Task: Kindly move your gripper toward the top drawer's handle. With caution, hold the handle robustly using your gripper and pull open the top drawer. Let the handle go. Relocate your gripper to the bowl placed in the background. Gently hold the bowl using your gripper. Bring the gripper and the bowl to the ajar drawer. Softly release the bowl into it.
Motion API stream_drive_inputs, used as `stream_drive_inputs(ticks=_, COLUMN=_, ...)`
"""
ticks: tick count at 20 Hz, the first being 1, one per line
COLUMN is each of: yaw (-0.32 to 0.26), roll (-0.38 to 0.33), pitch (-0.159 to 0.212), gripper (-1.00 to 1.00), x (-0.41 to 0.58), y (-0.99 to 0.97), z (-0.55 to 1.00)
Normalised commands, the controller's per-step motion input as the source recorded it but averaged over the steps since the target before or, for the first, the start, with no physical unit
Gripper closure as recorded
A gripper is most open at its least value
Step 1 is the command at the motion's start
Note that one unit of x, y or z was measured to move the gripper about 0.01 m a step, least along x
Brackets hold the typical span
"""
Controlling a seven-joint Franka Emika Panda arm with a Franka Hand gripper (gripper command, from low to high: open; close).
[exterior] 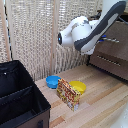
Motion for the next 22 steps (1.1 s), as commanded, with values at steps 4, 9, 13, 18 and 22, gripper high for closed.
stream_drive_inputs(ticks=4, yaw=-0.028, roll=0.045, pitch=0.058, gripper=-1.0, x=0.048, y=0.03, z=-0.04)
stream_drive_inputs(ticks=9, yaw=-0.178, roll=0.07, pitch=0.018, gripper=-1.0, x=-0.026, y=0.05, z=-0.05)
stream_drive_inputs(ticks=13, yaw=-0.201, roll=0.083, pitch=0.05, gripper=-1.0, x=0.0, y=0.47, z=0.0)
stream_drive_inputs(ticks=18, yaw=-0.248, roll=0.057, pitch=0.009, gripper=-1.0, x=0.0, y=0.4, z=0.09)
stream_drive_inputs(ticks=22, yaw=-0.337, roll=0.125, pitch=0.0, gripper=-1.0, x=0.0, y=0.02, z=0.35)
